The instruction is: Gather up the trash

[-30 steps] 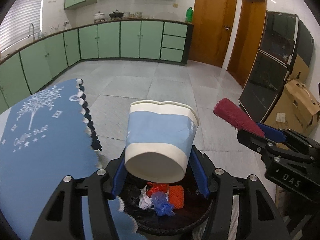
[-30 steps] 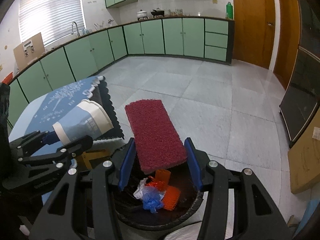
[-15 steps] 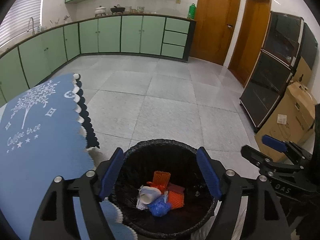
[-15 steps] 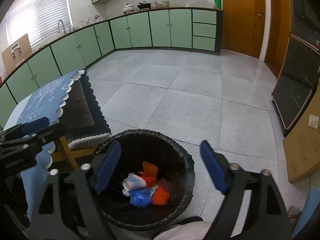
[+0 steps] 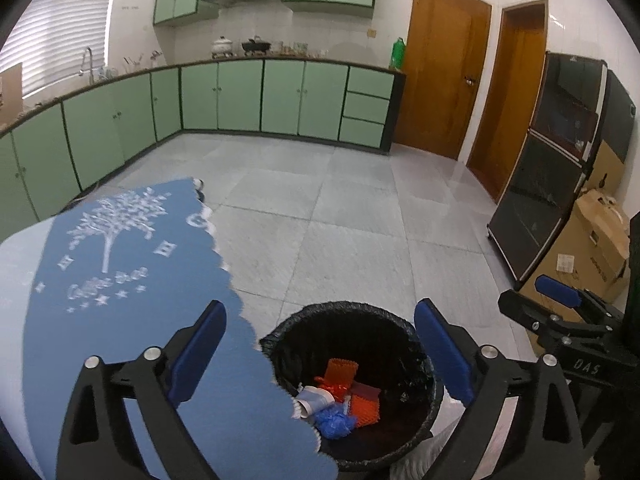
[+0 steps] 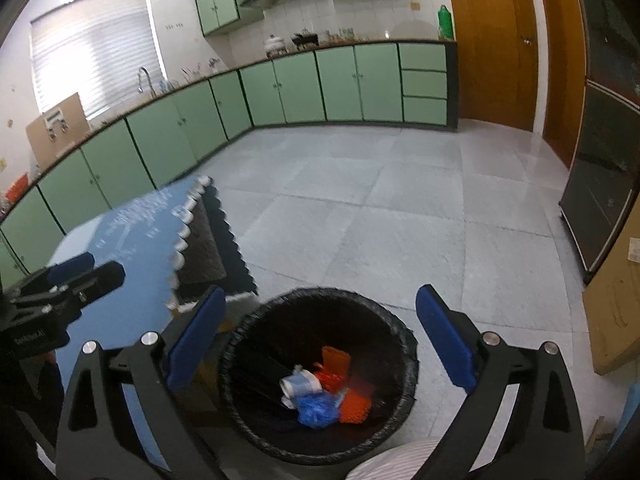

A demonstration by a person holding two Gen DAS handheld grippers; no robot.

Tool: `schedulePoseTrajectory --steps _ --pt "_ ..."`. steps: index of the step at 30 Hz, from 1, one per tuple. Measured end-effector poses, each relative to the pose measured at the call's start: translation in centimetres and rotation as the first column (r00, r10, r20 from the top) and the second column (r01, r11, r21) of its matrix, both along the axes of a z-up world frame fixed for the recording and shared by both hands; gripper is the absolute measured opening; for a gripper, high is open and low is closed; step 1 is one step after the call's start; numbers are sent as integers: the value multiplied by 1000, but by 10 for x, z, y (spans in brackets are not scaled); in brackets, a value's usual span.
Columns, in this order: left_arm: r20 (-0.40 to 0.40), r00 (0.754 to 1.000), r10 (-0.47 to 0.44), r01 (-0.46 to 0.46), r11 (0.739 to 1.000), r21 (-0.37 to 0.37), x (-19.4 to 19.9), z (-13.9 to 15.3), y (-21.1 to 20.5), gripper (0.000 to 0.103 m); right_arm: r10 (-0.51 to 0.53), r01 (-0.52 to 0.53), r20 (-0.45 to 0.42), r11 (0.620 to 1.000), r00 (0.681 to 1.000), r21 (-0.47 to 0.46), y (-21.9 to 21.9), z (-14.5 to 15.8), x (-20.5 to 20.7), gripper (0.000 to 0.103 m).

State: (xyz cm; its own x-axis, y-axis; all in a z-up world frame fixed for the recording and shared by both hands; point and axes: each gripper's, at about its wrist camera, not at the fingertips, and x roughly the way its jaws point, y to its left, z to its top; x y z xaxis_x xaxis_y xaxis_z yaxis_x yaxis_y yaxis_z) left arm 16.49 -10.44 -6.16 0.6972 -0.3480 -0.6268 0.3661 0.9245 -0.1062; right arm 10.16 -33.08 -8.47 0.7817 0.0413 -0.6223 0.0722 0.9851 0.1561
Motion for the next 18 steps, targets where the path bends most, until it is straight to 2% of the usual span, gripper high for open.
schedulePoseTrajectory --steps 10,18 --pt "54 997 52 -51 998 -21 -40 38 33 97 90 -86 129 995 988 -41 40 61 -30 98" --pt "101 991 91 -89 996 -29 -65 58 57 97 146 -134 185 988 972 -75 62 90 -53 98"
